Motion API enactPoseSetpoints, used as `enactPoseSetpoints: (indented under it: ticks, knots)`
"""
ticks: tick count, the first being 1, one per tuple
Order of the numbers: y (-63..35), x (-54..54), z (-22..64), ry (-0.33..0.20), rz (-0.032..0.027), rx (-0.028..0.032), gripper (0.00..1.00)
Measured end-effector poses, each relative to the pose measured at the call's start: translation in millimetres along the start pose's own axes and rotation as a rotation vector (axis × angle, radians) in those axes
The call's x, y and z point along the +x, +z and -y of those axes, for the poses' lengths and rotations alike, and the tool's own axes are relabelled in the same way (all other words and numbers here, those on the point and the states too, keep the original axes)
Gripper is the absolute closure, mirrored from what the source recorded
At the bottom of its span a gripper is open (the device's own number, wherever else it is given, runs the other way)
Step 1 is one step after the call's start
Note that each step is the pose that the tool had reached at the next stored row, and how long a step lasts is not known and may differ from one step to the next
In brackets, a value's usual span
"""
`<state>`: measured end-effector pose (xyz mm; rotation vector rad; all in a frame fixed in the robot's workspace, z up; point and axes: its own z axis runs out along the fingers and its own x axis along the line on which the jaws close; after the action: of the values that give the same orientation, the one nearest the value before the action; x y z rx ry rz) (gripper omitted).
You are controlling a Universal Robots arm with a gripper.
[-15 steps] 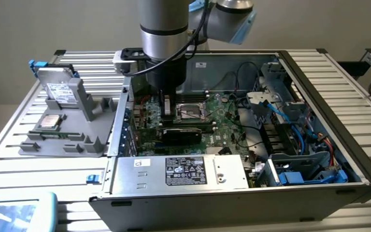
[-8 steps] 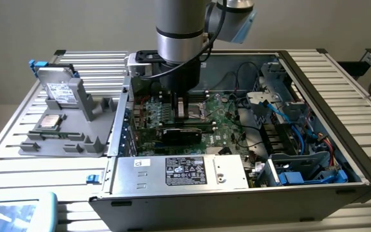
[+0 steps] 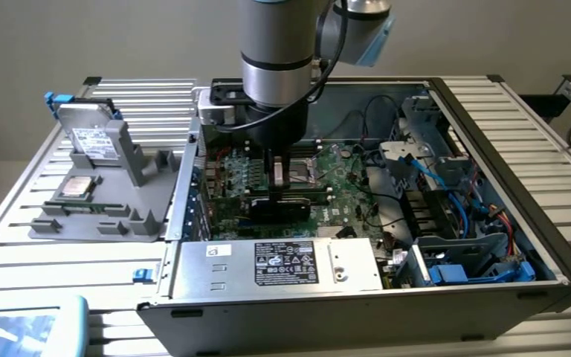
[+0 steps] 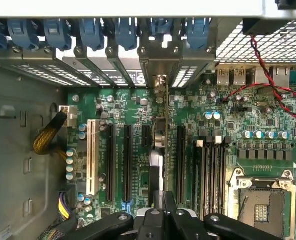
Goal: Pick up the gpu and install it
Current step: 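Press down on the gpu until it lock into place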
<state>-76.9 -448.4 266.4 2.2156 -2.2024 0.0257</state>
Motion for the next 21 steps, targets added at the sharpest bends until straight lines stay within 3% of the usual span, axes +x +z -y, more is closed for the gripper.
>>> enactPoseSetpoints:
  ticks: [6,8,10,16,21]
  knots:
    - [5.3,-0.1,0.0,0.000,0.0060,-0.0003,0.89]
    - [-0.1,-0.5,0.0,0.002,0.0092,-0.0001,0.89]
    - [-10.3,0.2,-0.2,0.002,0.0064,-0.0017,0.89]
    - [-36.7,0.9,-0.5,0.002,0.0064,-0.0021,0.89]
    - [-38.4,1.0,-0.6,0.002,0.0080,-0.0021,0.89]
